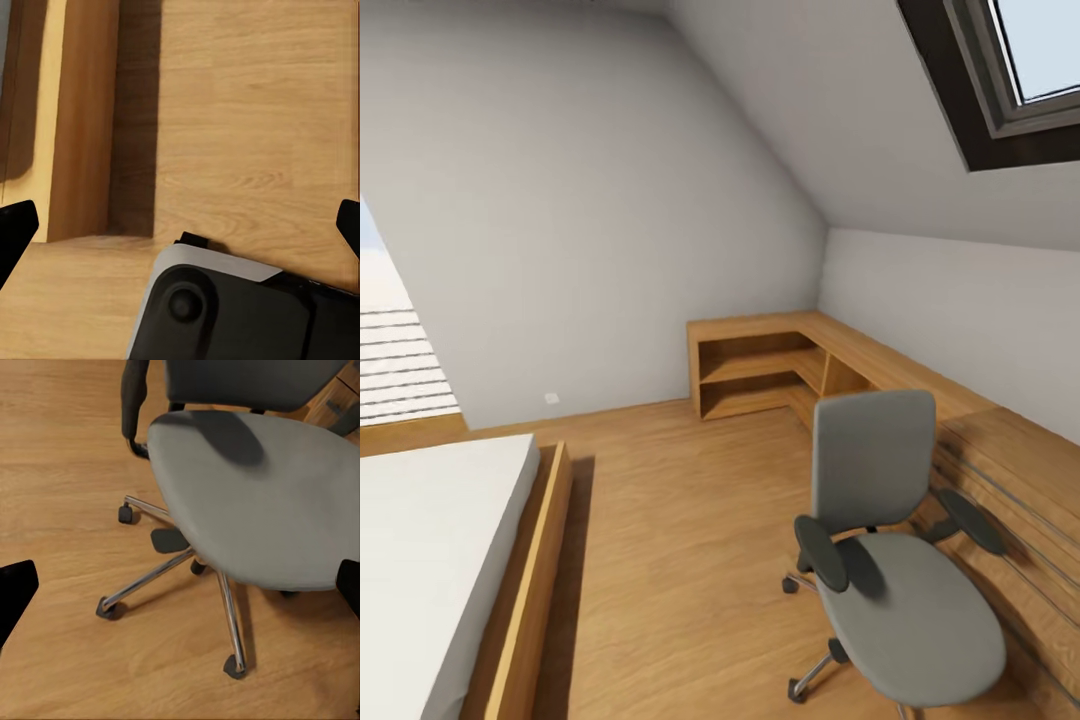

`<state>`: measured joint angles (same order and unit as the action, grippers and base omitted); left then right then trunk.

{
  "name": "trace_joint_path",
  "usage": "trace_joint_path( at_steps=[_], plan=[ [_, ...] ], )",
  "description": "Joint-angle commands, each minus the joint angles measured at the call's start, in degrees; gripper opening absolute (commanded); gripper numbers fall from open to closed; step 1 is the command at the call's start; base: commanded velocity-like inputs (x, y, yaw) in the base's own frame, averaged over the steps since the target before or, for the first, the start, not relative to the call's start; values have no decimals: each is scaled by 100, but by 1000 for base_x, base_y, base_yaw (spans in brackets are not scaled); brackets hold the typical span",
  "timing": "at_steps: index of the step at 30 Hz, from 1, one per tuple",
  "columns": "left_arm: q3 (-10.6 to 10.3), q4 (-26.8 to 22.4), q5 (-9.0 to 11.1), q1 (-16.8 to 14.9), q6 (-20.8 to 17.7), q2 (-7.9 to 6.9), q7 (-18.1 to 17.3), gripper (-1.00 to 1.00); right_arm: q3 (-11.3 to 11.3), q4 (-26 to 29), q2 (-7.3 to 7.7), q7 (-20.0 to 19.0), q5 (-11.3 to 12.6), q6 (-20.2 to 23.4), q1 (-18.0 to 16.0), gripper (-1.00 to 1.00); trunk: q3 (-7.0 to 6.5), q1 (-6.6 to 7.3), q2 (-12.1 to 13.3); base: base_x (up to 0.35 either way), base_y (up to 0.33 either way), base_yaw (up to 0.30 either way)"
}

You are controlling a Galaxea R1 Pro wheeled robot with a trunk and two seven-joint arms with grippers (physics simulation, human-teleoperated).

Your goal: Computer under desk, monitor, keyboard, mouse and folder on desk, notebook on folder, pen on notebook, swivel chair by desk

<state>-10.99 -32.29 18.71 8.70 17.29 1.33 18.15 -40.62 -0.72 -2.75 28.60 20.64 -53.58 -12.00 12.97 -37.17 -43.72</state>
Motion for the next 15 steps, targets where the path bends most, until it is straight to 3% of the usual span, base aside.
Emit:
trace_joint_path(
  at_steps=[1, 9, 15],
  plan=[
    [-43, -8, 55, 0, 20, -5, 39, 100, -50, -8, -4, 33, 22, -17, -4, 100, -2, -3, -5, 122, -46, 19],
    [-44, -5, 45, 0, 29, -2, 40, 100, -75, -8, -6, 25, -14, -43, -4, 100, -75, -3, -5, 36, -13, 8],
    [-44, -5, 45, 0, 29, -1, 39, 100, -77, -8, -7, 23, -20, -47, -4, 100, -129, -3, -5, 1, -1, 92]
  ],
)
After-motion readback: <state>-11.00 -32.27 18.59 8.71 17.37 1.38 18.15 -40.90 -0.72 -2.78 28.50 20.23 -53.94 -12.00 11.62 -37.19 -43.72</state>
